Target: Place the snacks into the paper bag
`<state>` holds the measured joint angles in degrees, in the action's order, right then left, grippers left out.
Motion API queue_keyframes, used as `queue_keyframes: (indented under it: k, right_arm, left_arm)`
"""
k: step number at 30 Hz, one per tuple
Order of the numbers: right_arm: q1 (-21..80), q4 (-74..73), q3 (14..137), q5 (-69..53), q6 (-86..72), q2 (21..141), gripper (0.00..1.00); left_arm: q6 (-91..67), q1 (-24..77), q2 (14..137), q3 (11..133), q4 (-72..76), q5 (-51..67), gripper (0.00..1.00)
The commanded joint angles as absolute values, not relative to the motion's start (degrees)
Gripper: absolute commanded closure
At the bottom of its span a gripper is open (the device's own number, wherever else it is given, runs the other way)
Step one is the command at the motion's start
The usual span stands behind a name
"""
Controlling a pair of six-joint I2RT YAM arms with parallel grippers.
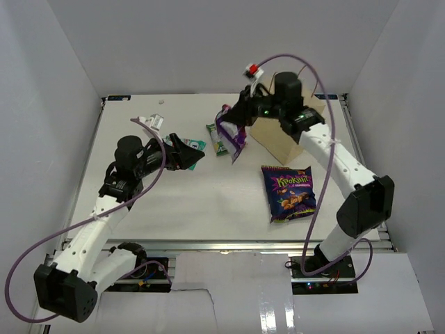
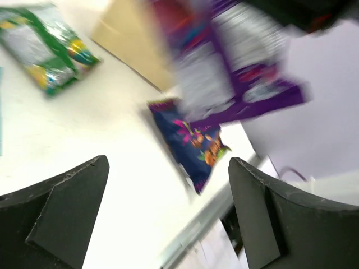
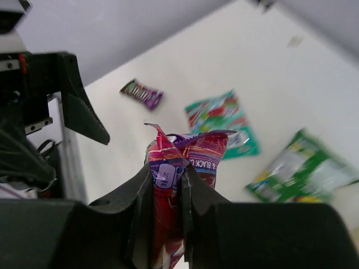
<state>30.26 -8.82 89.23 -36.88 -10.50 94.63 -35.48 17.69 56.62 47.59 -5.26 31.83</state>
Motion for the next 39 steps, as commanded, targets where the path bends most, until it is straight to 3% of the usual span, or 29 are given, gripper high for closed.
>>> queue_keyframes:
  k: [1, 6, 12, 17, 27, 29, 33, 39]
  right_arm:
    - [23.66, -6.94, 98.33, -47.28, 4.3, 87.89, 0.92]
    - [12.06, -6.59, 112.31, -46.76, 4.31, 89.73, 0.92]
    - [1.85, -2.29, 118.82, -44.74, 2.99, 93.25, 0.92]
    - [0.7, -0.1, 114.27, -45.43, 11.41, 95.88, 0.92]
    - [0.7, -2.45, 106.71, -48.77, 25.13, 100.37, 0.91]
    - [0.7, -5.35, 104.78, -49.48, 27.58, 100.02, 0.86]
    - [0.7, -8.43, 102.75, -48.95, 29.09, 98.88, 0.59]
    - [0.7, -14.67, 104.06, -48.61, 28.48, 95.81, 0.39]
  left_arm:
    - [-33.39, 17.23, 53.18, 47.03, -12.47, 16.4, 0.02]
    - [-34.89, 17.14, 53.96, 43.95, -14.49, 10.64, 0.02]
    - [-34.01, 16.96, 55.81, 44.73, -18.01, 5.55, 0.02]
    - [-35.94, 16.35, 56.86, 45.09, -22.32, -2.44, 0.02]
    - [-40.25, 15.56, 57.92, 43.24, -25.57, -2.19, 0.02]
    - [-44.1, 15.12, 58.27, 43.15, -29.41, -5.34, 0.02]
    - [-55.71, 11.96, 60.55, 43.86, -36.55, -10.02, 0.02]
    - [-61.35, 6.51, 64.42, 45.7, -41.13, -8.09, 0.02]
